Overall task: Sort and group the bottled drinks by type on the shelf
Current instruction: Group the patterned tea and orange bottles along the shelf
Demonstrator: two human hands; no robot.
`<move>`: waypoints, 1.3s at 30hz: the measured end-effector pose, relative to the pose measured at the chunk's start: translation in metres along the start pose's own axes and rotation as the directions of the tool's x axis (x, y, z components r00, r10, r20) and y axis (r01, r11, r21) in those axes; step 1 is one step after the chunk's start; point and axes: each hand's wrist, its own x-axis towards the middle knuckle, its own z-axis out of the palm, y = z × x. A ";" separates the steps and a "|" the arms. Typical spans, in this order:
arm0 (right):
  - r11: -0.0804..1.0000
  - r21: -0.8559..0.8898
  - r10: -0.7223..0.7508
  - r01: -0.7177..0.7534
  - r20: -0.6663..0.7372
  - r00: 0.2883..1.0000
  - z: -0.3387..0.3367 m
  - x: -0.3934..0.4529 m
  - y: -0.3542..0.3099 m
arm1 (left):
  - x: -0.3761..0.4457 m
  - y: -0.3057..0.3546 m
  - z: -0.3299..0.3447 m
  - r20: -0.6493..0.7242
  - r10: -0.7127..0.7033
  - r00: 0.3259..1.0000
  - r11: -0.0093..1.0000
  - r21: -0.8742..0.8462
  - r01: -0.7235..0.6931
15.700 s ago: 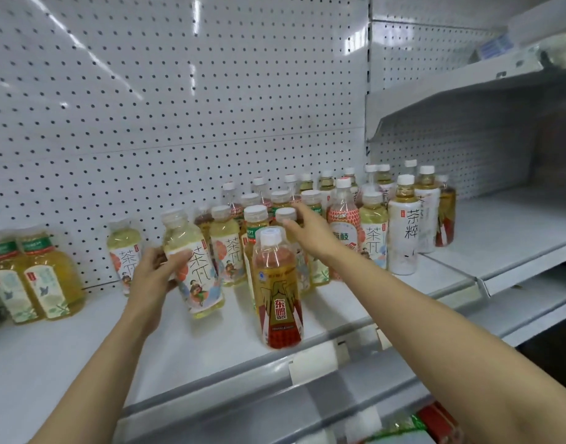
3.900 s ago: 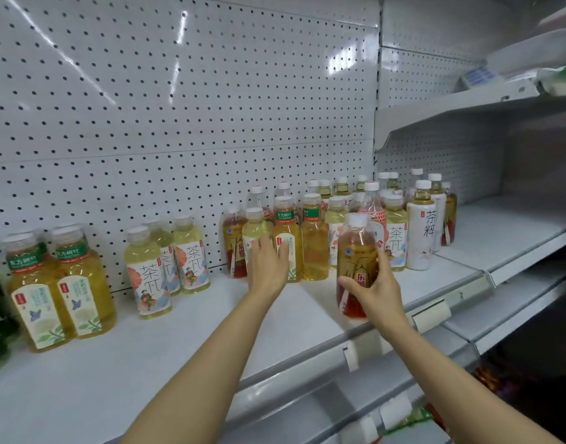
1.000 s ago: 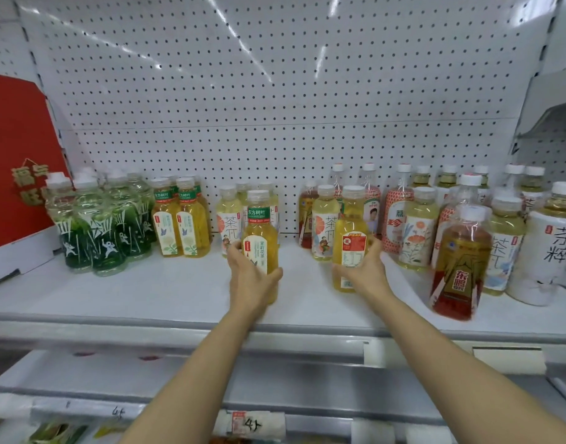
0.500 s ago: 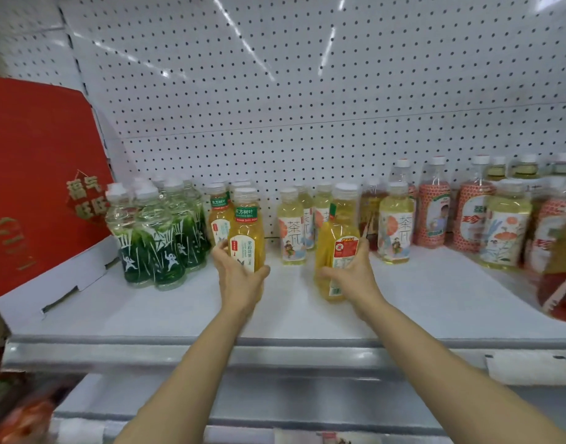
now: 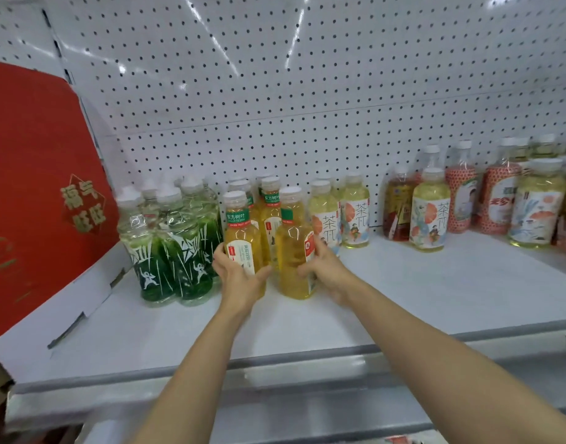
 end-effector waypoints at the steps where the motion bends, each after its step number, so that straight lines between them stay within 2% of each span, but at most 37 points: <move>1: 1.000 0.014 0.019 -0.020 0.031 0.999 -0.001 0.003 0.000 | 0.000 -0.002 -0.001 0.012 0.001 1.000 1.000 -0.013 -0.001; 3: 0.999 0.007 0.039 -0.039 0.074 0.997 -0.005 0.010 0.001 | 0.001 -0.001 -0.002 0.030 0.005 1.000 1.000 -0.021 -0.004; 5: 0.999 -0.048 0.011 -0.008 0.060 0.998 -0.007 0.017 0.003 | 0.002 -0.001 -0.004 0.040 -0.004 0.999 1.000 -0.017 0.004; 8: 0.994 -0.107 -0.037 0.029 -0.076 0.996 -0.006 0.017 0.005 | 0.001 0.001 -0.005 0.052 -0.016 0.998 1.000 0.002 0.016; 10: 0.995 -0.095 -0.045 0.034 -0.117 0.992 0.001 0.014 0.006 | 0.001 0.002 -0.004 0.053 -0.028 0.998 1.000 0.013 0.027; 12: 0.972 -0.227 -0.097 0.063 -0.139 0.986 0.013 0.012 0.006 | 0.001 0.004 -0.003 0.045 -0.029 0.999 0.999 0.025 0.028; 14: 0.933 -0.353 -0.153 0.064 -0.232 0.961 0.023 0.013 0.006 | 0.001 0.006 -0.002 0.048 -0.038 0.998 0.999 0.027 0.037; 16: 0.924 -0.367 -0.220 0.108 -0.278 0.935 0.023 0.015 0.008 | 0.000 0.008 -0.002 0.055 -0.042 0.998 0.999 0.021 0.041; 18: 0.958 -0.251 -0.196 0.139 -0.217 0.956 0.014 0.017 0.006 | 0.000 0.008 -0.004 0.072 -0.057 0.996 0.998 0.042 0.054; 21: 0.992 -0.079 -0.106 0.100 -0.077 0.991 0.000 0.023 0.004 | 0.003 0.004 -0.006 0.078 -0.096 0.992 0.994 0.060 0.092; 24: 0.999 0.012 -0.045 0.045 -0.036 0.998 0.002 0.033 0.003 | 0.005 0.004 -0.004 0.085 -0.103 0.991 0.993 0.075 0.096; 30: 0.990 -0.103 -0.109 0.096 -0.134 0.985 0.023 0.036 0.007 | 0.013 0.004 0.005 0.066 -0.096 0.993 0.990 0.110 0.088; 34: 0.991 -0.119 -0.072 0.062 -0.076 0.994 0.018 0.039 0.008 | 0.022 -0.004 0.002 0.092 -0.114 0.989 0.993 0.048 0.110; 39: 0.980 -0.180 -0.102 0.082 -0.103 0.989 0.022 0.035 0.005 | 0.033 -0.007 0.009 0.119 -0.098 0.988 0.994 0.059 0.092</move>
